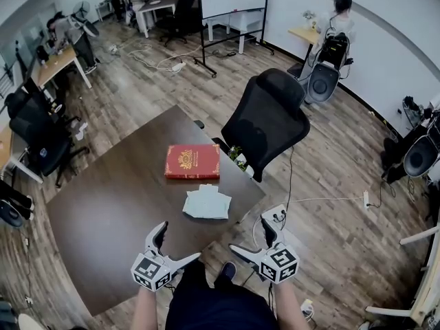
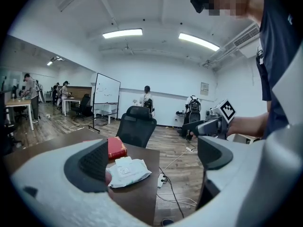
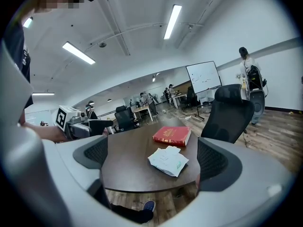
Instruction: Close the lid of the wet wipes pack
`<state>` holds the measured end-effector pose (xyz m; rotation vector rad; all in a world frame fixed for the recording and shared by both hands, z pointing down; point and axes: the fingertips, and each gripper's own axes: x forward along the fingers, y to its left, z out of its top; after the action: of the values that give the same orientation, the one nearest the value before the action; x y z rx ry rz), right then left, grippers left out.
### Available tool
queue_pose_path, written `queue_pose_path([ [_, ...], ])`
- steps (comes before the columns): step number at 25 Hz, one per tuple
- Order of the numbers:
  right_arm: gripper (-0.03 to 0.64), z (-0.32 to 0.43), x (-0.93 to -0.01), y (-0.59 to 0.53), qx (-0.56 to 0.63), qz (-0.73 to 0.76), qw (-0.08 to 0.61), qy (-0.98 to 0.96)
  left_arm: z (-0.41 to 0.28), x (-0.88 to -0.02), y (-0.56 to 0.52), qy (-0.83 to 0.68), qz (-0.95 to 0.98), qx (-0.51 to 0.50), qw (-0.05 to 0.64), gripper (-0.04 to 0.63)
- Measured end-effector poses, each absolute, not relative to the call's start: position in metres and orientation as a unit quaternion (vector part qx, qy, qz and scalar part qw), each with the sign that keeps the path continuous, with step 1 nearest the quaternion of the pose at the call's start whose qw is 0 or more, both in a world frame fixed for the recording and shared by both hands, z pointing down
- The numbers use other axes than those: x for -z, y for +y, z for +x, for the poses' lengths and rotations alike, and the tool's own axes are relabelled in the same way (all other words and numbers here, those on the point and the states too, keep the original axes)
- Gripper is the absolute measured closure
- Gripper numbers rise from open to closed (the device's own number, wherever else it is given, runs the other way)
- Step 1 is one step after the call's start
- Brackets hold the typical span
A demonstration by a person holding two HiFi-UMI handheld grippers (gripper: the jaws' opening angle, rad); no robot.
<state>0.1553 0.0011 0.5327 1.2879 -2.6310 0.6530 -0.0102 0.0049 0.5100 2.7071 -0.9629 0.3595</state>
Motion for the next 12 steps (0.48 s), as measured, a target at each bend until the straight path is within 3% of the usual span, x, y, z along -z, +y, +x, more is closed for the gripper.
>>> queue_pose_path([
  [12,0.018,0.14,-0.546,-0.047,-0.224,0.428,0.077,-0.872,-0.006,-0.548,-0.045,-0.288,0.938,-0.139,0.134,0.02],
])
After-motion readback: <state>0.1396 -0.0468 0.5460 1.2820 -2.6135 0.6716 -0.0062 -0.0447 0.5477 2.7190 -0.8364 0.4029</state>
